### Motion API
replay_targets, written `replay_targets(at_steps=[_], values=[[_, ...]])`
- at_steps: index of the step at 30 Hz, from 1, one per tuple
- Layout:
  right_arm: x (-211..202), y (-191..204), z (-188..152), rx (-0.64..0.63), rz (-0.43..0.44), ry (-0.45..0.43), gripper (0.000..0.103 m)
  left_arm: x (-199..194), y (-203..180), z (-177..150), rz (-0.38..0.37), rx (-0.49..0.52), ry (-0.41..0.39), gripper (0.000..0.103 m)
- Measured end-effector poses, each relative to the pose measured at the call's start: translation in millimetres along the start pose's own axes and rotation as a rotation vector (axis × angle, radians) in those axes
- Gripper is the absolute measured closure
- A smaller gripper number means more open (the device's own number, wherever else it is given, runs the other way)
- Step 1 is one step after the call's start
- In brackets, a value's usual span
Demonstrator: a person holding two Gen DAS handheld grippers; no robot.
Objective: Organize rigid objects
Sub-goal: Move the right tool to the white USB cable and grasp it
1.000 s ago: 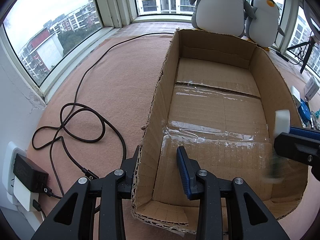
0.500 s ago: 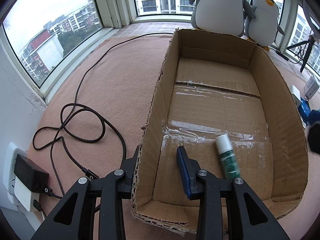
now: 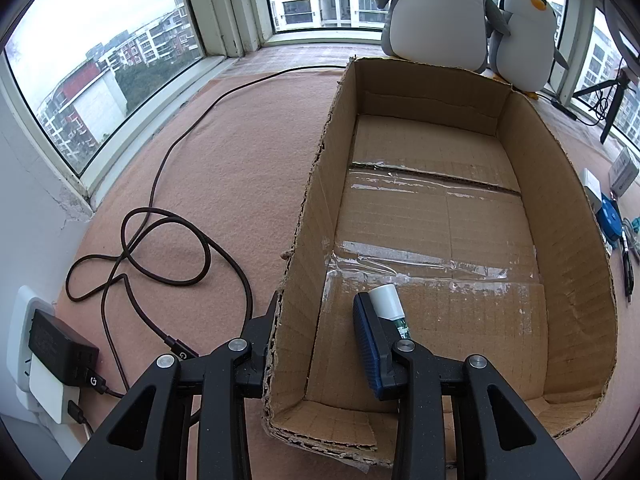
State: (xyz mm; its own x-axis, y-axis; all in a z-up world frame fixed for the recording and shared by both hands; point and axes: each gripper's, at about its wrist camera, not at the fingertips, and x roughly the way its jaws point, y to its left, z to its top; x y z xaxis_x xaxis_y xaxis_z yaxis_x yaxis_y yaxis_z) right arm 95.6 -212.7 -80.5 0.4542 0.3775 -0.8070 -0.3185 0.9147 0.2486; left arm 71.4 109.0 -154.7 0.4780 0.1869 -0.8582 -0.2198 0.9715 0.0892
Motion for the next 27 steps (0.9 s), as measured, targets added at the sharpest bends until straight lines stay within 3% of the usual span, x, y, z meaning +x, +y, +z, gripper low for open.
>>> replay_targets(at_steps=[10, 12, 19, 27], values=[[5, -77, 1, -0.015, -0.157, 0.01, 0.043, 0, 0, 0, 0.001, 0.0, 0.0, 0.067], [13, -85, 4, -0.032, -0.179, 0.029, 0.048, 0, 0, -1, 0.0, 0.0, 0.0, 0.067], [43, -104, 6, -0.055, -0.191, 0.121, 0.065, 1, 0, -1, -0.002, -0.005, 0.0, 0.067], [54, -108, 13, -0.088, -0.231, 0.144, 0.066, 0, 0, -3, -0.001, -0.005, 0.0, 0.067]])
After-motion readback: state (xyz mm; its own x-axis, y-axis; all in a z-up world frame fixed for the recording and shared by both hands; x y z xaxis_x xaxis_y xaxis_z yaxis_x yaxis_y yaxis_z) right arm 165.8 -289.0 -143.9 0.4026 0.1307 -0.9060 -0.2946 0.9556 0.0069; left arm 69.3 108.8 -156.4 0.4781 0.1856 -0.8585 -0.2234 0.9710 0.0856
